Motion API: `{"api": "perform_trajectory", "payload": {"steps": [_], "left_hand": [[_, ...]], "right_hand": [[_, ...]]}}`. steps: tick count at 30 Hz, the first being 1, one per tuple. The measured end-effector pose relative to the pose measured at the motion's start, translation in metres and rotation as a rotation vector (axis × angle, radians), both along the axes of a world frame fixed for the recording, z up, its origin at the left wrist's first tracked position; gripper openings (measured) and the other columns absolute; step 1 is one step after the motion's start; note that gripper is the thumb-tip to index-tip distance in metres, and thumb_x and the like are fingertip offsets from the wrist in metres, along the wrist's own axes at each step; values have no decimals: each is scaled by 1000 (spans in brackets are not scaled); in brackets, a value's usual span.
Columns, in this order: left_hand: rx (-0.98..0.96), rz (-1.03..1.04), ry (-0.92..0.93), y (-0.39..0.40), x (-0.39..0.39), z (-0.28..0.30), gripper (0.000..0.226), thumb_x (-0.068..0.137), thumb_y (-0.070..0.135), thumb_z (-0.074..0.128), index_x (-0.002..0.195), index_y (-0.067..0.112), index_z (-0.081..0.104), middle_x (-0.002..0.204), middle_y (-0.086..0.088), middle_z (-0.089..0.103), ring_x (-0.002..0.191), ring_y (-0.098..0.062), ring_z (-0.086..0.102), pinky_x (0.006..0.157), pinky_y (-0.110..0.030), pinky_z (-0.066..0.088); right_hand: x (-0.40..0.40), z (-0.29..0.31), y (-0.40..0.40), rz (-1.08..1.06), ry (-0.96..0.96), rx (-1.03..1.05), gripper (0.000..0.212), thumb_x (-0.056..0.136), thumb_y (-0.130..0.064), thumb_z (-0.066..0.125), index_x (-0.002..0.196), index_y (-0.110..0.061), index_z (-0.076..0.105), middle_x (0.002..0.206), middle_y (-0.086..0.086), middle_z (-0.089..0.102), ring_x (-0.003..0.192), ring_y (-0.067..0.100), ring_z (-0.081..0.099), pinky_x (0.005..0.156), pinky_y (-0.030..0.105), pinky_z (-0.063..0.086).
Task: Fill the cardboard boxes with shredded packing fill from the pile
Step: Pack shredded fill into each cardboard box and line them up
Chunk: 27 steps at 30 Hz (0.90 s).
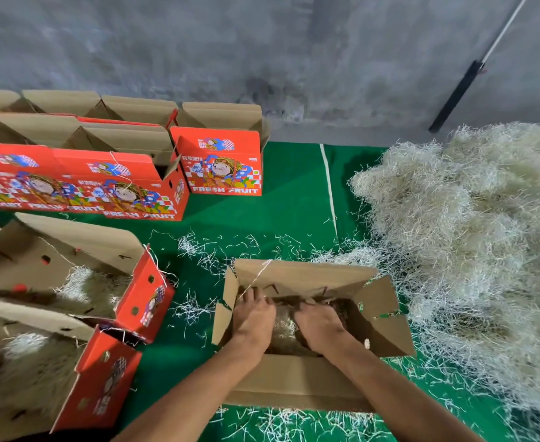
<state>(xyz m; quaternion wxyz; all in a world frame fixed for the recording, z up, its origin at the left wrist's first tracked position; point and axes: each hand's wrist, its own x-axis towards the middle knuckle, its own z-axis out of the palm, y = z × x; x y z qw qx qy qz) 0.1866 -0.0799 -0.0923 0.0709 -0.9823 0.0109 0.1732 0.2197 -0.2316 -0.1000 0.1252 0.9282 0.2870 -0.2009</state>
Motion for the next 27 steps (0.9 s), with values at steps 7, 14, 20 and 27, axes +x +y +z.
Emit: {"api": "perform_trajectory", "payload": {"steps": [7,14,20,27], "left_hand": [[-15,-75,328,0,-13,-23,41,100,4,42,140,3,52,151,-16,44,138,-33,42,118,-43,29],[-100,0,23,-14,-4,-18,33,92,12,59,126,15,62,133,-10,58,126,-28,50,110,-45,36],[-14,46,325,-10,-4,-27,56,95,9,52,150,12,39,161,-14,25,148,-32,23,121,-43,23],[-33,2,170,-9,-2,-26,36,91,11,56,126,18,61,135,-7,57,127,-26,48,112,-43,32]], "right_hand": [[-2,-19,1,-297,434,33,66,102,-16,53,159,-27,20,167,4,14,152,26,17,123,41,15],[1,4,-11,-474,214,68,31,92,-18,60,122,-11,64,123,8,67,114,27,63,95,39,51],[-11,-17,-36,-480,352,47,64,102,-27,49,156,-7,20,157,20,30,143,36,32,115,40,30],[-2,-30,-37,-464,314,12,52,104,-19,41,154,-10,31,157,22,28,145,37,29,120,46,24]]}}
